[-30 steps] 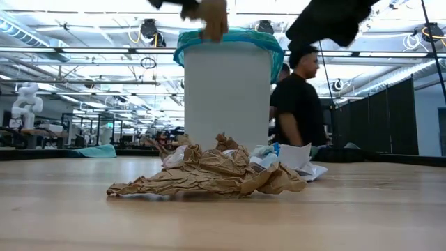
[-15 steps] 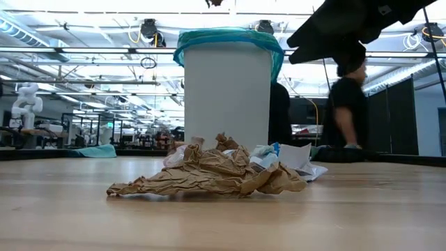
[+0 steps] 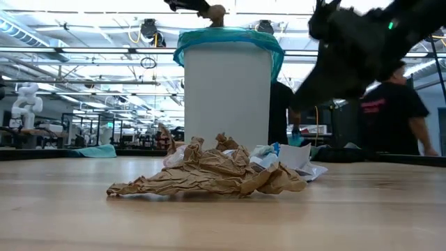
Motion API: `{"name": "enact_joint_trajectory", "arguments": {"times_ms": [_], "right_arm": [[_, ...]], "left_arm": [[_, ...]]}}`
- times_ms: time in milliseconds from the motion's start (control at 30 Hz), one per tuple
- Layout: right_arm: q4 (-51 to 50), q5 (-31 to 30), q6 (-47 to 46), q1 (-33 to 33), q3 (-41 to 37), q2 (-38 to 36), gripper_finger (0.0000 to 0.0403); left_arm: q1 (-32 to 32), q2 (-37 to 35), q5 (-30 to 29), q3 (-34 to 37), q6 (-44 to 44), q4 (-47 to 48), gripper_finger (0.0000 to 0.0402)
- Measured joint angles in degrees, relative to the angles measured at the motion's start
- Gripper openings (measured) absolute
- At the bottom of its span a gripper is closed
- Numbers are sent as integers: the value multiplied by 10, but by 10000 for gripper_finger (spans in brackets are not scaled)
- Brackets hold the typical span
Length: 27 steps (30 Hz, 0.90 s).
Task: Place trash/remove bag and relplace
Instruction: Put the brown napkin into the trash bin, then put the blue trash bag into the trash bin
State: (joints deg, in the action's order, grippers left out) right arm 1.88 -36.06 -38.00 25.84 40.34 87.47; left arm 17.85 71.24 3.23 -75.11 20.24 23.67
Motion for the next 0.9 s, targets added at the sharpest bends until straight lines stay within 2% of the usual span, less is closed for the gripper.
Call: {"name": "enact_joint_trajectory", "arguments": {"times_ms": [267,433,533,633,700,833,900], "right_arm": [[1,3,-13,-46,0,62,180],[4,-1,-12,-87,0,88,180],[9,-3,-14,-108,1,101,179],[23,-2,-16,-121,1,112,157],[44,-2,-12,-123,1,120,123],[76,1,11,-120,1,127,25],[88,0,15,-115,1,127,13]], "left_arm": [[4,0,31,0,-4,-1,189],[-14,-15,31,0,-24,-1,235],[-37,-27,31,0,-47,15,238],[-65,-36,30,0,-69,52,232],[-84,-38,27,0,-88,86,225],[-123,-38,10,0,-138,168,211],[-146,-38,-24,4,-156,201,205]]}}
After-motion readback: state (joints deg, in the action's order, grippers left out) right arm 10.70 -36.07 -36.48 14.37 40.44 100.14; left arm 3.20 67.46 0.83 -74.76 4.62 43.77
